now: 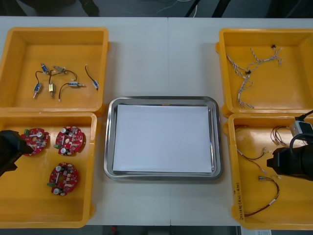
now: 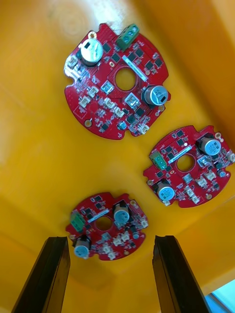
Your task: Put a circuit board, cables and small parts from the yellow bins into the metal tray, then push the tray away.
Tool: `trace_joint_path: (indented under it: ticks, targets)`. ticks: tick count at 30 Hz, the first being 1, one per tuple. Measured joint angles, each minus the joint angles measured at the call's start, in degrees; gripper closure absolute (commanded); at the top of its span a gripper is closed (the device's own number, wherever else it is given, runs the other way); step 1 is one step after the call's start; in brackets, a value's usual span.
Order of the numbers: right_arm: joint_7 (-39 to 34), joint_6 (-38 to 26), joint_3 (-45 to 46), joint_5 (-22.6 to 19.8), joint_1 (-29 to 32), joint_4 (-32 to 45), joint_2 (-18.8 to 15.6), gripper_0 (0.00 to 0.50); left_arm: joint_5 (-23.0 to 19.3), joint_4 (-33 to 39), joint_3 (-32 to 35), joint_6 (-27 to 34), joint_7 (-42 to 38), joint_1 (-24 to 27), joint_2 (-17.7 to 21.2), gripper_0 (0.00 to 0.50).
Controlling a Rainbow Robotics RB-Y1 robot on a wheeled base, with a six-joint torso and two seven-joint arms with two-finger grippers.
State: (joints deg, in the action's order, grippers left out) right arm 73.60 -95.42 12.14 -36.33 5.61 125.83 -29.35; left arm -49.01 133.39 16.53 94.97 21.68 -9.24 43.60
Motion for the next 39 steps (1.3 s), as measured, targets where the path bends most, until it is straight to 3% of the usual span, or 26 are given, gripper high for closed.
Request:
trace_joint_path:
  ticks: [4,22,39]
  targets:
    - [0.0,2.3,-1.5,1.5,0.4,-1.1,0.2,0.0,0.1,0.1,0.0,-2.4,-4.5,-1.5,-1.1,0.0]
    - [-0.3,5.6,-7.3,6.7,4.0,-1.2,1.1,0.0,3.0,0.1,-2.2,-8.5,-4.6,-7.1,-3.8,0.0]
    - [-0.4,12.2,-11.1,11.0,7.1,-1.4,1.1,0.0,5.3,-4.7,-7.8,-13.3,-4.7,-7.6,-5.1,0.0]
